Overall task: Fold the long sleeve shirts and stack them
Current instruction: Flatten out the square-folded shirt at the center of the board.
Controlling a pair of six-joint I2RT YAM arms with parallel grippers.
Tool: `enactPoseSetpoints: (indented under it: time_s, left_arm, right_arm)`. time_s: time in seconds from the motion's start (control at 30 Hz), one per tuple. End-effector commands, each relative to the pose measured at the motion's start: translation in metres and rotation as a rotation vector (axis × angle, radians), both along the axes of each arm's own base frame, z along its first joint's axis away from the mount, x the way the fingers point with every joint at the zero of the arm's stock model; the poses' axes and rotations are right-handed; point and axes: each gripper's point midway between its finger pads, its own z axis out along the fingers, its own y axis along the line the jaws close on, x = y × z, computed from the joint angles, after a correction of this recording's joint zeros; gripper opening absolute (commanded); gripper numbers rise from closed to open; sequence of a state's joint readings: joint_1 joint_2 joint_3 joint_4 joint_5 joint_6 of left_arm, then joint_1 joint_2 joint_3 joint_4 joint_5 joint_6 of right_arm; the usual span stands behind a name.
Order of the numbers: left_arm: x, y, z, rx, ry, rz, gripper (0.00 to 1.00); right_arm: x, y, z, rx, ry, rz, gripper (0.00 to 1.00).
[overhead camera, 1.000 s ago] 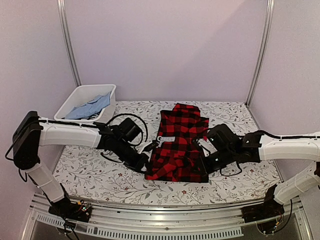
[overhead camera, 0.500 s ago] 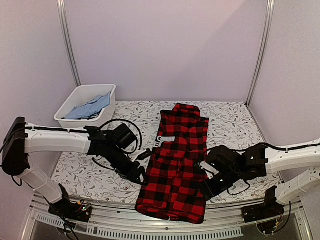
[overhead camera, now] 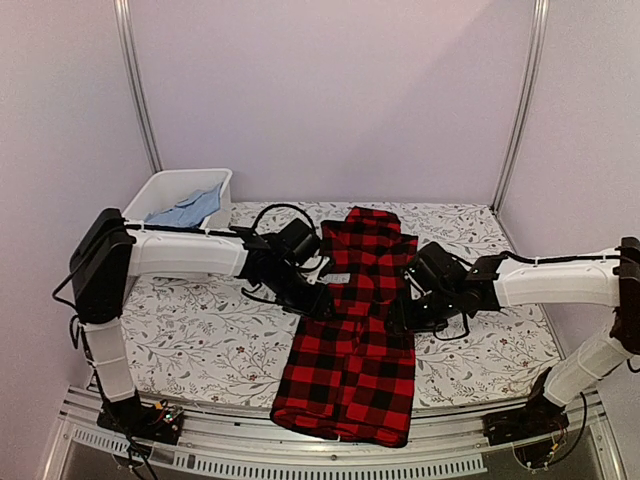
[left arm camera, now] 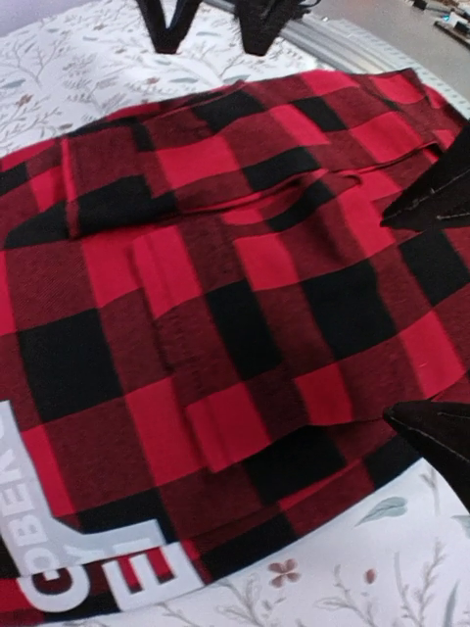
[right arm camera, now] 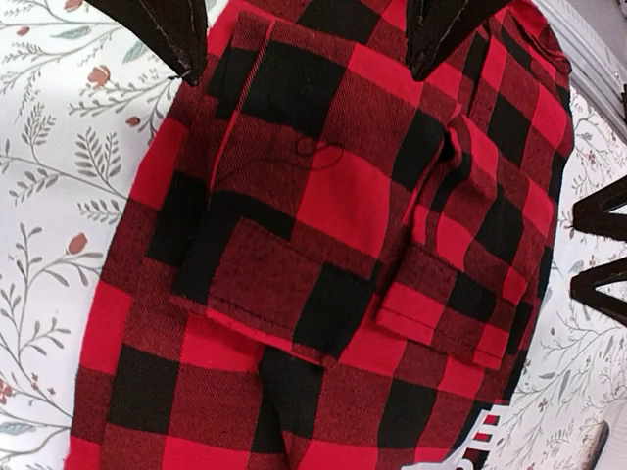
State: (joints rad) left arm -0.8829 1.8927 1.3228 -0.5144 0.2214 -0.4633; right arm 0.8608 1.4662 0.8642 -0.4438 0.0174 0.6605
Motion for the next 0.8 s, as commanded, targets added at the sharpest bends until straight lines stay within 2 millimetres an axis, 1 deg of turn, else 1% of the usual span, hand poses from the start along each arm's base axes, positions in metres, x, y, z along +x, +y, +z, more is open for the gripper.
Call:
enactPoseSetpoints:
  time_s: [0.0, 0.13, 0.2, 0.33, 0.4, 0.5, 0.63, 0.67, 0.73, 0.77]
  left_arm:
    - [0.037, -0.006, -0.016, 0.099, -0.100, 0.052, 0.61]
    - [0.053, -0.012, -0.028, 0.137, -0.131, 0.073, 0.62]
    - [0.059, -0.014, -0.032, 0.148, -0.142, 0.081, 0.62]
    - [0.067, -0.019, -0.039, 0.151, -0.143, 0.080, 0.61]
    - [0.069, -0.017, -0.045, 0.176, -0.146, 0.089, 0.59]
    - [0.069, -0.017, -0.048, 0.185, -0.144, 0.089, 0.56]
    - [0.065, -0.015, -0.046, 0.181, -0.130, 0.085, 0.50]
    - [0.063, -0.014, -0.045, 0.180, -0.130, 0.086, 0.47]
    - [0.060, -0.011, -0.042, 0.177, -0.131, 0.087, 0.38]
    - [0.056, -0.013, -0.040, 0.161, -0.119, 0.075, 0.35]
  right_arm:
    - [0.028, 0.005, 0.001, -0.024, -0.082, -0.046, 0.68]
    - [0.032, 0.001, -0.006, -0.037, -0.079, -0.067, 0.68]
    - [0.034, 0.001, -0.006, -0.039, -0.085, -0.064, 0.68]
    - [0.037, 0.000, -0.006, -0.043, -0.093, -0.063, 0.68]
    - [0.038, -0.001, -0.007, -0.047, -0.094, -0.064, 0.68]
    - [0.039, -0.002, -0.009, -0.052, -0.092, -0.064, 0.69]
    - [0.040, 0.000, -0.011, -0.053, -0.090, -0.060, 0.69]
    - [0.041, 0.001, -0.012, -0.055, -0.088, -0.058, 0.69]
    - [0.042, 0.002, -0.014, -0.057, -0.087, -0.056, 0.69]
    - [0.042, 0.003, -0.014, -0.058, -0.086, -0.055, 0.69]
